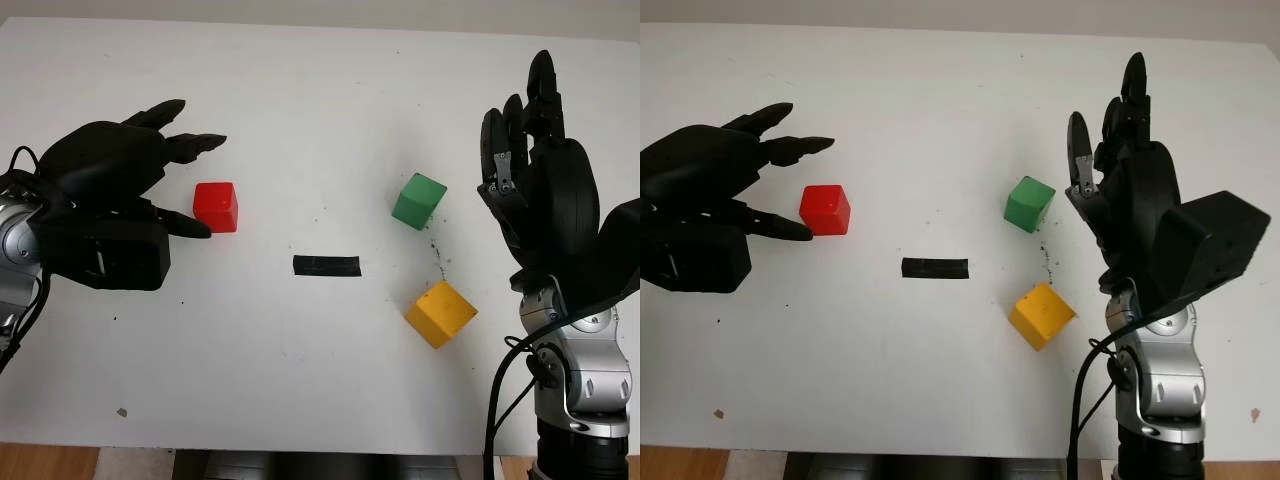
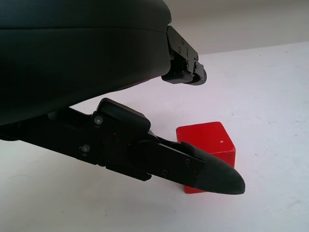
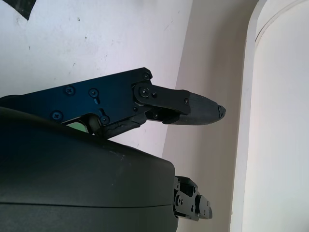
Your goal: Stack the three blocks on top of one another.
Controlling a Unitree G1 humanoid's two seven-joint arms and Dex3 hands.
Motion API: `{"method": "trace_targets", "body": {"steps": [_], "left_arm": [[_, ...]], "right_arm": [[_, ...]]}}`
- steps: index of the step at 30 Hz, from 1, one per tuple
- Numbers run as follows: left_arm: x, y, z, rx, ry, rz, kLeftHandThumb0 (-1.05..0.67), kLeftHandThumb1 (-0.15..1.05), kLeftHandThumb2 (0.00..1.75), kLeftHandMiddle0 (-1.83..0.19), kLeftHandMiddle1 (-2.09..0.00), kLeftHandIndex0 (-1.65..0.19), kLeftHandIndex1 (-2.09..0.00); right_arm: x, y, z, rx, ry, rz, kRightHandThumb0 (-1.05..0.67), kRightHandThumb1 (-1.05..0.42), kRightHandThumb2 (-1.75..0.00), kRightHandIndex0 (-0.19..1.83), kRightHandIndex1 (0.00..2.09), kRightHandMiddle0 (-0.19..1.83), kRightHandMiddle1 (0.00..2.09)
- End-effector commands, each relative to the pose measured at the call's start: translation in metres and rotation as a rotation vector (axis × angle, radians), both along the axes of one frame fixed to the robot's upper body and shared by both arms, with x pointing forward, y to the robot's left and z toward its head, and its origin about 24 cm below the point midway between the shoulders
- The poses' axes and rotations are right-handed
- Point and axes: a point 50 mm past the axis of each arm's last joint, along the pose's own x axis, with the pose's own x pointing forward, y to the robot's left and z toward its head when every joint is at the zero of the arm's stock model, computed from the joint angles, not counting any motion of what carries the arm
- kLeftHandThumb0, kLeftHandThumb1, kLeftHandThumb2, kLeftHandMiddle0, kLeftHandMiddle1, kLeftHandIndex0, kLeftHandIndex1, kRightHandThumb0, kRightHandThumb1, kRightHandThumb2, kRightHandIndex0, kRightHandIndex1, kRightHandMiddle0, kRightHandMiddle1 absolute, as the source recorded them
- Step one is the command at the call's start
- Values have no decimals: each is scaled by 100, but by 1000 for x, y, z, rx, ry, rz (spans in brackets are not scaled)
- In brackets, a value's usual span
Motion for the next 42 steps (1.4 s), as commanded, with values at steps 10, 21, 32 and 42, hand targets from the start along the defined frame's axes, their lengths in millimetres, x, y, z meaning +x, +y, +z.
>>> {"method": "trace_targets", "body": {"steps": [10, 21, 32, 42], "left_arm": [[1, -2, -3, 23, -20, 17, -90, 105, 12, 8, -6, -34, -8], [10, -5, -17, 89, -33, 51, -86, 105, 12, 2, -7, -47, -15], [18, -5, -34, 108, 9, 67, -84, 105, 11, -3, -6, -8, -109], [20, -4, -41, 78, -9, 49, -79, 105, 13, -10, -6, -6, -128]], "right_arm": [[-3, -1, -1, 6, -17, -17, -60, -105, -54, -19, 0, -19, 0], [-5, -2, -1, 20, -16, -7, -61, -105, -51, -19, 0, -19, 0], [-4, -2, -1, 16, -15, -1, -62, -105, -53, -19, 0, -19, 0], [-3, -2, -2, 0, -17, 3, -62, -105, -55, -19, 0, -19, 0]]}}
